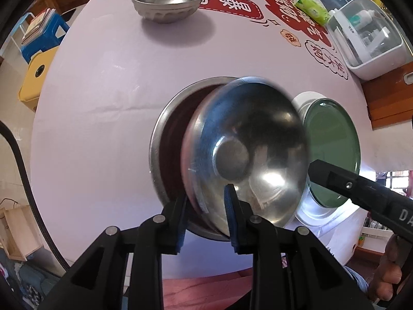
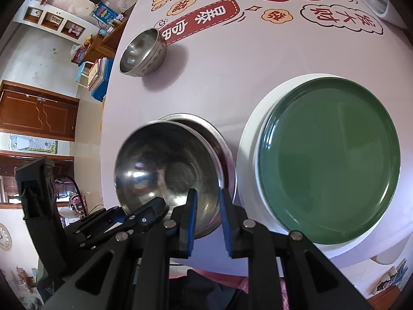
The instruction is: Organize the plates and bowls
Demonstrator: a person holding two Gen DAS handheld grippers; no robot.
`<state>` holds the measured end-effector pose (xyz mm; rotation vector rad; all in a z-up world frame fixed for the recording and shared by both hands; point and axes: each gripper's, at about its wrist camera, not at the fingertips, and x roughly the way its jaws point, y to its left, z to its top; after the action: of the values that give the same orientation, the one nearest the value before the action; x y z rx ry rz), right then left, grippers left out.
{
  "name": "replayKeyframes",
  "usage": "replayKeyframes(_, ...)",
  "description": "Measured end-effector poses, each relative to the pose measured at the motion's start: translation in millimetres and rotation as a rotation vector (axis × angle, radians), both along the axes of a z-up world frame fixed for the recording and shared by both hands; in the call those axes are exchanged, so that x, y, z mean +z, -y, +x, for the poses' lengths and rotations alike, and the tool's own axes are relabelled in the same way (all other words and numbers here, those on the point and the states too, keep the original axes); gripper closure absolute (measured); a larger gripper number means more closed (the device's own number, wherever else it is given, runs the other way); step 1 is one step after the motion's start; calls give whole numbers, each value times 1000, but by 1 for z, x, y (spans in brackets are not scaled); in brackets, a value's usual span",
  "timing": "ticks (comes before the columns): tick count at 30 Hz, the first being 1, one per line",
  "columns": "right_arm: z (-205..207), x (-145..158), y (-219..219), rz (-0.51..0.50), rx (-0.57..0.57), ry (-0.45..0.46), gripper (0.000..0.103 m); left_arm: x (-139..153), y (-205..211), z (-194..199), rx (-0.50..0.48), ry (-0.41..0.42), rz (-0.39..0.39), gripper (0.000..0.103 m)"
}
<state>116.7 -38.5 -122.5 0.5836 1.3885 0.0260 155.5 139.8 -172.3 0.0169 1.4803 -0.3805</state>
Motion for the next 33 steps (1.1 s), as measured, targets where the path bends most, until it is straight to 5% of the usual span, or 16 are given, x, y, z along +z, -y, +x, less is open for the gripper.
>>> replayKeyframes(12,-9,8,-6,-5,-32,24,84,17,-3,-2,-52,60,-26,66)
replayKeyframes(22,-26,10,-27,4,-73,61,84,53,-27,-19,-94,223,-141,61)
replayKeyframes(33,-30,41,-48,-83,-44,245,84,76,-67,-22,39,361,-209,61)
